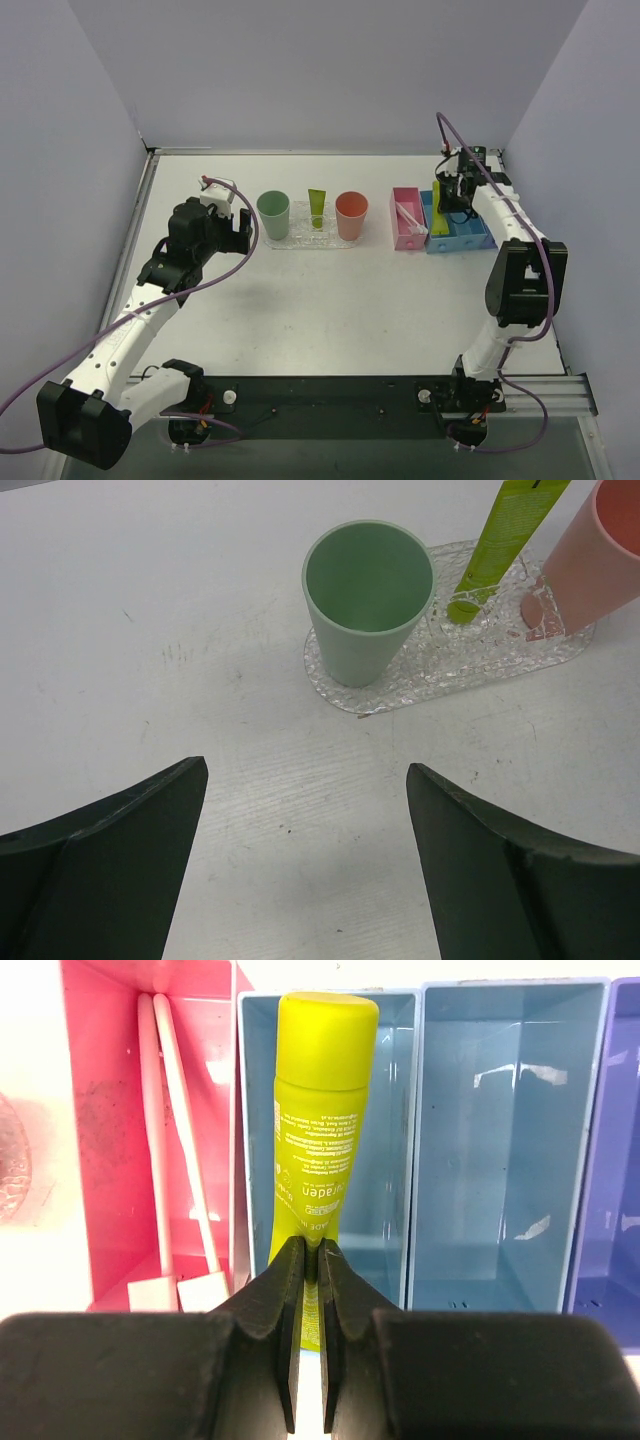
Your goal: Prepare toiletry sets of a toothbrush and toothpaste on the tray
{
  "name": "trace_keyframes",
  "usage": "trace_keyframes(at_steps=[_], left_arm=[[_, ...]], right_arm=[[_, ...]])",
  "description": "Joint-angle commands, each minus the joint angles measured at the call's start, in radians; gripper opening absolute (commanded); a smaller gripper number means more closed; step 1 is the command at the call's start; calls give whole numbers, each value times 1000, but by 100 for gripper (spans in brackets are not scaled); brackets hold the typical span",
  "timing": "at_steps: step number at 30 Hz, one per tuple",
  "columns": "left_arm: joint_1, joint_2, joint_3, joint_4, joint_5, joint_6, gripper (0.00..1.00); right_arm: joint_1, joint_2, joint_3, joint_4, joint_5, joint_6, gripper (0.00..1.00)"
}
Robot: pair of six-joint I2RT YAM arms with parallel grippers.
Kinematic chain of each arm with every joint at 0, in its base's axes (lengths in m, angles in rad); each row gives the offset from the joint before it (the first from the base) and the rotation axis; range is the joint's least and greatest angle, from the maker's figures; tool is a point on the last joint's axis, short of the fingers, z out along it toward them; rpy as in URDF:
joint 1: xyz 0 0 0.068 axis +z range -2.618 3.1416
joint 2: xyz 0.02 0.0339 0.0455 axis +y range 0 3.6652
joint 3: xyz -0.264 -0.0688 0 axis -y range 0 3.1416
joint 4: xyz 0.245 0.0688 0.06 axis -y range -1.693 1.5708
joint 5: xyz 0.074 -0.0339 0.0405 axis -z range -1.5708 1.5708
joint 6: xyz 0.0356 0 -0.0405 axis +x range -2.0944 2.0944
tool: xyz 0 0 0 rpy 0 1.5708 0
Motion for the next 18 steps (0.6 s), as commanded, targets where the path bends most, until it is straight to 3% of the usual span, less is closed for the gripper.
trace_keyframes(at_steps=[1, 9, 18], left_arm=[[2, -7, 7, 43, 3, 11, 92], [2, -11, 6, 48, 15, 9, 92], [-42, 5, 12, 56, 55, 9, 91]], right_arm=[[6, -128, -32, 59, 3, 14, 0], [14, -214, -66, 52, 13, 10, 0], [187, -395, -181, 29, 48, 10, 0]])
